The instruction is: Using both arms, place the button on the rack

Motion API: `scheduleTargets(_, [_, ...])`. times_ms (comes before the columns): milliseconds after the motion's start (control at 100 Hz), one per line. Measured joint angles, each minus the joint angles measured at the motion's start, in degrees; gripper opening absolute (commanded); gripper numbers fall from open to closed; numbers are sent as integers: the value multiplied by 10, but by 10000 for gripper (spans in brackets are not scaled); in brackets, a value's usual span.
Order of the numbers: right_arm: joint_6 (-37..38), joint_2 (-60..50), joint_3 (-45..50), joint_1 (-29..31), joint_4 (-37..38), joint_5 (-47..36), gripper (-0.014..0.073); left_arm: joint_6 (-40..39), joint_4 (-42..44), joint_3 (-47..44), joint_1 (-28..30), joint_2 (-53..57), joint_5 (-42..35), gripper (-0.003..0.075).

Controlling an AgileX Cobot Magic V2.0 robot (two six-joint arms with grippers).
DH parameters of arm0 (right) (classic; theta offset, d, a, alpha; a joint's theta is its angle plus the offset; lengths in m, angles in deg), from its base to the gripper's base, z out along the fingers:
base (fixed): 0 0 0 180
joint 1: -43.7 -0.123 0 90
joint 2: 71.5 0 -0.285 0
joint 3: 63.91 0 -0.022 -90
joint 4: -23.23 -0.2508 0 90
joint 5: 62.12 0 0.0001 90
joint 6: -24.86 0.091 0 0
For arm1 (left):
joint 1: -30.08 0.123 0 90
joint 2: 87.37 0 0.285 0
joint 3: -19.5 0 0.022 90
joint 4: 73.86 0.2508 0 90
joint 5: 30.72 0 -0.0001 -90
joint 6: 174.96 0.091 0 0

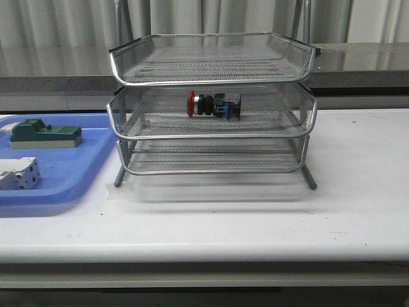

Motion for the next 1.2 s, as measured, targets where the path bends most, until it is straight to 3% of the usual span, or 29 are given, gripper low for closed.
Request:
scheduleTargets(180, [0, 0, 0, 0, 0, 0, -60, -18, 30, 0, 0, 0, 0, -20])
scheduleTargets(450, [0, 0, 0, 0, 0, -1, -60, -225, 238, -14, 0, 14, 0, -20])
scheduleTargets(720, [0, 0, 0, 0, 0, -1, -60, -325, 315, -97, 0, 74, -34, -20])
scheduleTargets(1200, [0, 0, 0, 0, 0, -1, -60, -372, 359, -129, 1, 139, -41, -20])
